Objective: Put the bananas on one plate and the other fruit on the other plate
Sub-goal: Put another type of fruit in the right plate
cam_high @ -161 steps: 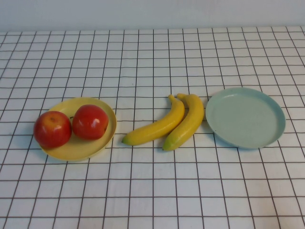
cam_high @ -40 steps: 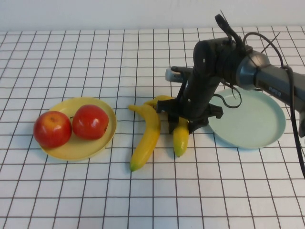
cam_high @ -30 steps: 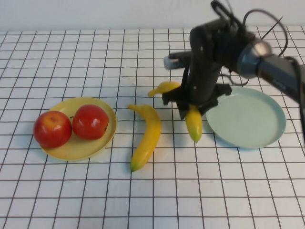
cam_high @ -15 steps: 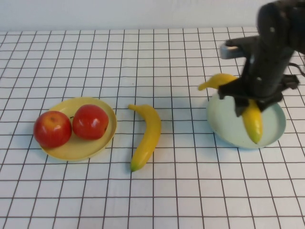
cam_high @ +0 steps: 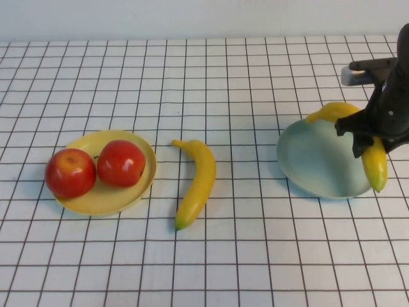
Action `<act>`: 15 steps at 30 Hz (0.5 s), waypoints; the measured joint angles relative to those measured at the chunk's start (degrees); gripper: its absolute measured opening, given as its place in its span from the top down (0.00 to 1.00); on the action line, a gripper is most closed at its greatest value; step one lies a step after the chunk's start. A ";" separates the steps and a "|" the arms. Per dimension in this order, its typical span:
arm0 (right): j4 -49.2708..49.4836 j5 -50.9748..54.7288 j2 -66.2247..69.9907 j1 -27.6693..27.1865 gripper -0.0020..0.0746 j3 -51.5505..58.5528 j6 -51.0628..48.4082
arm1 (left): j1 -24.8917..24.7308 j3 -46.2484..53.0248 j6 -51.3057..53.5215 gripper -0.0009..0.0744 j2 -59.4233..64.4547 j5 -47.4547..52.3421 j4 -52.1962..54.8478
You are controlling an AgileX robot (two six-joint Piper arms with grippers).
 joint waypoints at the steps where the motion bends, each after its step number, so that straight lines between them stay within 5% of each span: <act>1: 0.21 -0.12 0.91 -0.03 0.53 0.00 -0.42 | 0.00 0.00 0.00 0.99 0.00 0.00 0.00; 7: 1.91 -1.68 3.05 -0.03 0.36 0.05 -2.29 | 0.00 0.00 0.00 0.99 0.00 0.00 0.00; 15: 2.24 4.19 3.05 3.50 0.35 -9.25 -2.32 | 0.00 0.00 0.00 0.99 0.00 0.00 0.00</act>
